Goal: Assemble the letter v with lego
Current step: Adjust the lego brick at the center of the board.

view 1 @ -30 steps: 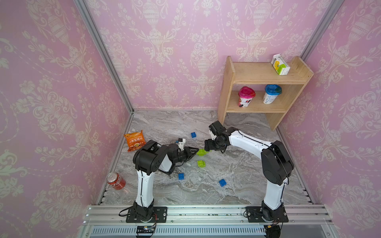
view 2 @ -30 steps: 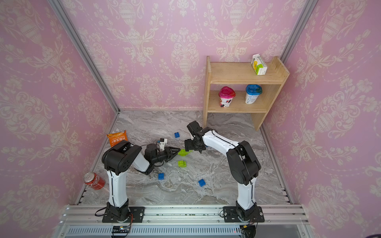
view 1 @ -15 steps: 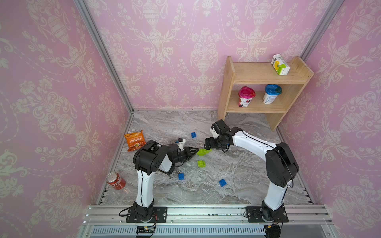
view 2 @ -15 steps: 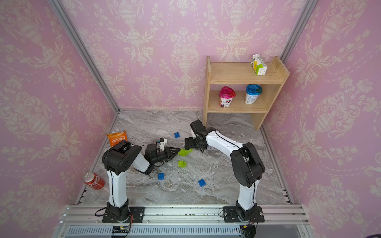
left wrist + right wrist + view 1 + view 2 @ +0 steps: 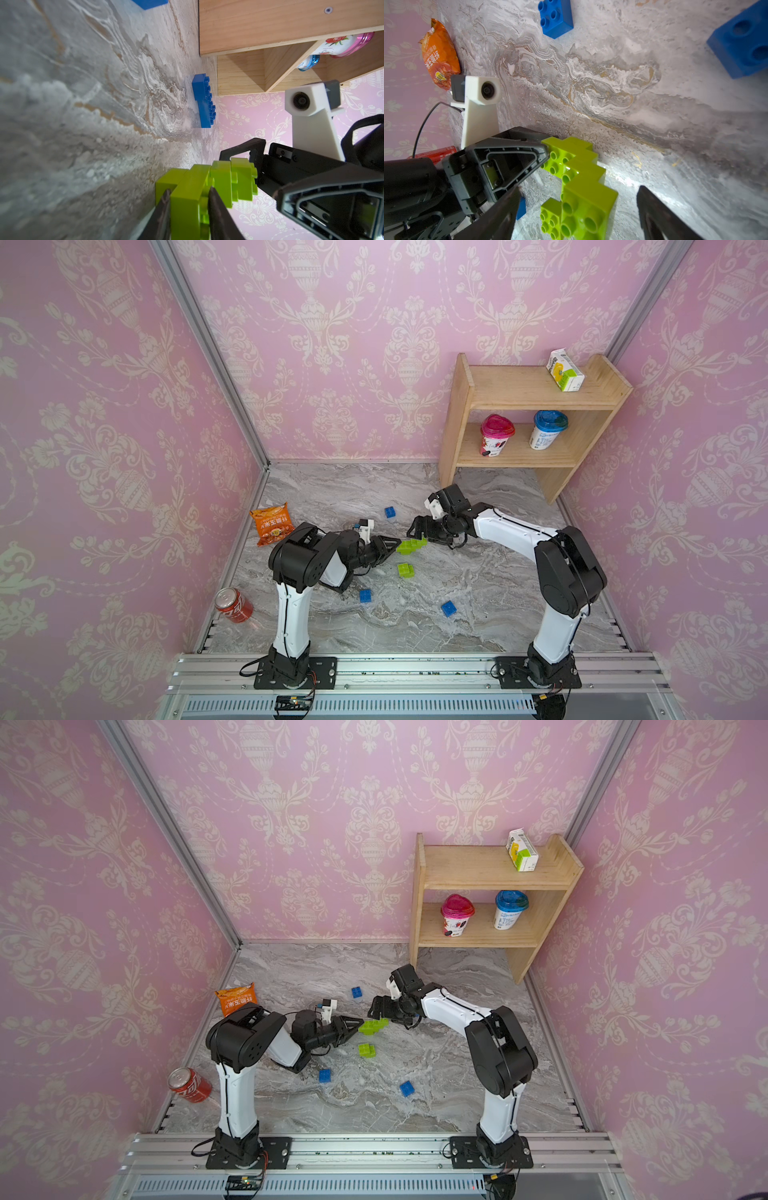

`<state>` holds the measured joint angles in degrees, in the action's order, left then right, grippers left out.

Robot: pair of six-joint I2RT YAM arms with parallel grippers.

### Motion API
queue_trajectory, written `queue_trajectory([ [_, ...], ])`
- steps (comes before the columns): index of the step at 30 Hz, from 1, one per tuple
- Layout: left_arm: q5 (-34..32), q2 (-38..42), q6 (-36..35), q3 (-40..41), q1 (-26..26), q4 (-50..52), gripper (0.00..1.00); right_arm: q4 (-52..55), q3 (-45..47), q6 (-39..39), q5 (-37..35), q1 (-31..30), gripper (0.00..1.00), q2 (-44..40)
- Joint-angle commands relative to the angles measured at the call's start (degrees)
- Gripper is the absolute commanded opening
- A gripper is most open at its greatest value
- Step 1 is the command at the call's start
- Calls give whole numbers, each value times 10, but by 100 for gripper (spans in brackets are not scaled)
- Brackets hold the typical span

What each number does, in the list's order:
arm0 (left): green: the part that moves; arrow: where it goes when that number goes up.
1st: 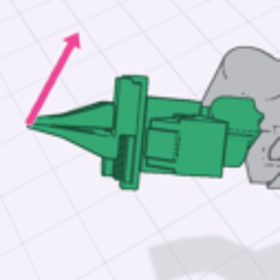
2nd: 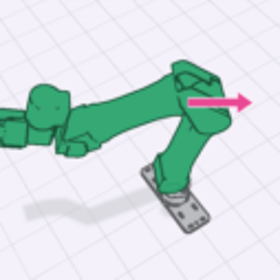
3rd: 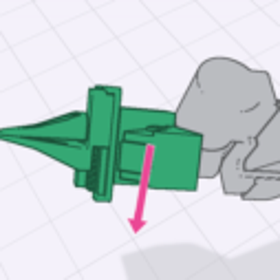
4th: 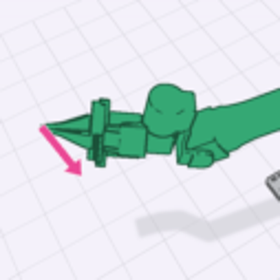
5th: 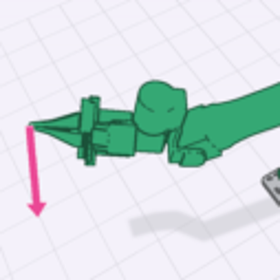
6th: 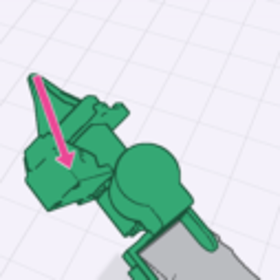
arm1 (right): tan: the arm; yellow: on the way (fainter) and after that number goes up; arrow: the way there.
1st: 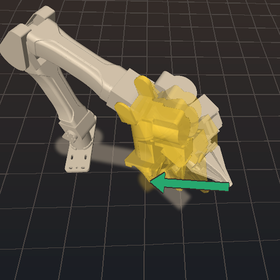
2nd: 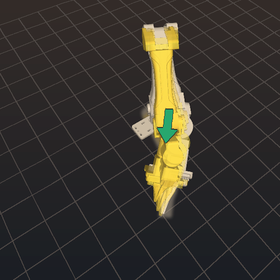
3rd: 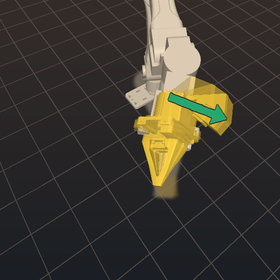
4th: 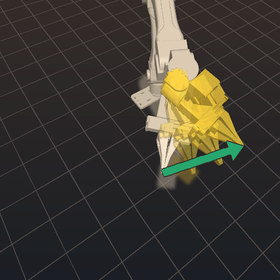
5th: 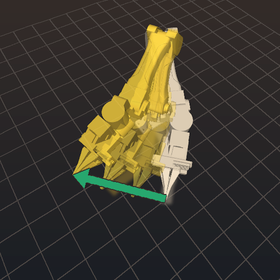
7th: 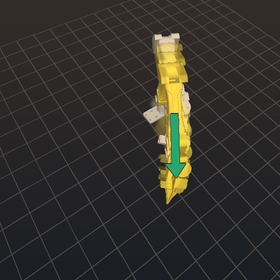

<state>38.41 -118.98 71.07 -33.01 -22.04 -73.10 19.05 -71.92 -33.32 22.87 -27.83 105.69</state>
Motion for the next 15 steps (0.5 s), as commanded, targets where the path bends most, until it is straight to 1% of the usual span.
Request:
queue_trajectory([
  [1,-6,-26,-4,12,-9,58,33,-25,11,-27,22,2,89,21],
  [6,-6,-26,-2,14,-8,54,34,-35,12,-32,27,2,87,37],
  [13,-7,-17,-3,18,-8,56,37,-43,16,-36,27,2,77,44],
  [15,-7,-15,-4,18,-8,57,37,-42,18,-35,26,2,76,41],
])
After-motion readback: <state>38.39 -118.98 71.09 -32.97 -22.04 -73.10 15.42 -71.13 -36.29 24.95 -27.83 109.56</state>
